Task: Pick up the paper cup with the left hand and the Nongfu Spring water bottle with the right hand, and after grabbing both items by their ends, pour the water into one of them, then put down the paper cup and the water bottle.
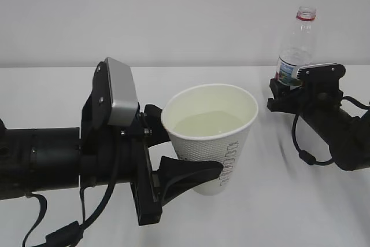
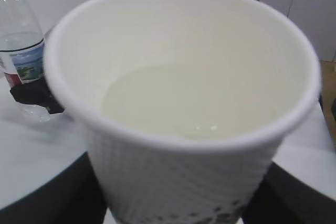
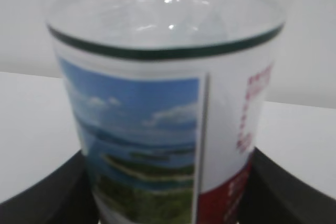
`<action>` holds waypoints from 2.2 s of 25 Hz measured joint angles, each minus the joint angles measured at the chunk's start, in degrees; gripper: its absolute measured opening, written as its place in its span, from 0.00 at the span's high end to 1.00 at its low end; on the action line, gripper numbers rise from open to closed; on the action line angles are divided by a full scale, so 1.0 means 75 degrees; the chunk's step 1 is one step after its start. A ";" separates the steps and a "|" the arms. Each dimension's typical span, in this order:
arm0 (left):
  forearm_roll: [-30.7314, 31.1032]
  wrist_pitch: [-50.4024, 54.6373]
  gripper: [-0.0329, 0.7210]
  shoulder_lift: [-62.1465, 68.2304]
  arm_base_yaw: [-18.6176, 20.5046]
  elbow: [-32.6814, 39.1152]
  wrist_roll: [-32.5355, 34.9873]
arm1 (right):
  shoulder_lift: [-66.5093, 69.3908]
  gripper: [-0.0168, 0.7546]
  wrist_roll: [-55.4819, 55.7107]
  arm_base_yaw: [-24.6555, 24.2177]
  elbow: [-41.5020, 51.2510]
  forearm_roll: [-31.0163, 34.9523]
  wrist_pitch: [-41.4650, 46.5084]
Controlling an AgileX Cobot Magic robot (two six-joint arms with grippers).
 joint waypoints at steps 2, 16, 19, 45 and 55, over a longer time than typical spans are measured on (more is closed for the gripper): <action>-0.0003 -0.0012 0.30 0.0000 0.0000 0.0000 0.0000 | 0.0000 0.33 0.0000 0.0000 0.0000 0.0000 0.0000; -0.0017 -0.0030 0.30 0.0000 0.0000 0.0000 0.0000 | 0.0000 0.19 0.0000 0.0000 -0.0018 -0.0161 -0.0164; -0.0017 -0.0030 0.30 0.0000 0.0000 0.0000 0.0000 | 0.0000 0.19 0.0000 0.0000 -0.0018 -0.0195 -0.0168; -0.0151 -0.0030 0.30 0.0000 0.0000 0.0000 0.0000 | -0.1503 0.19 0.0000 0.0000 0.1562 -0.0182 -0.0231; -0.0157 -0.0030 0.30 0.0000 0.0000 0.0000 0.0000 | -0.2687 0.19 0.0000 0.0000 0.2483 -0.0182 -0.0231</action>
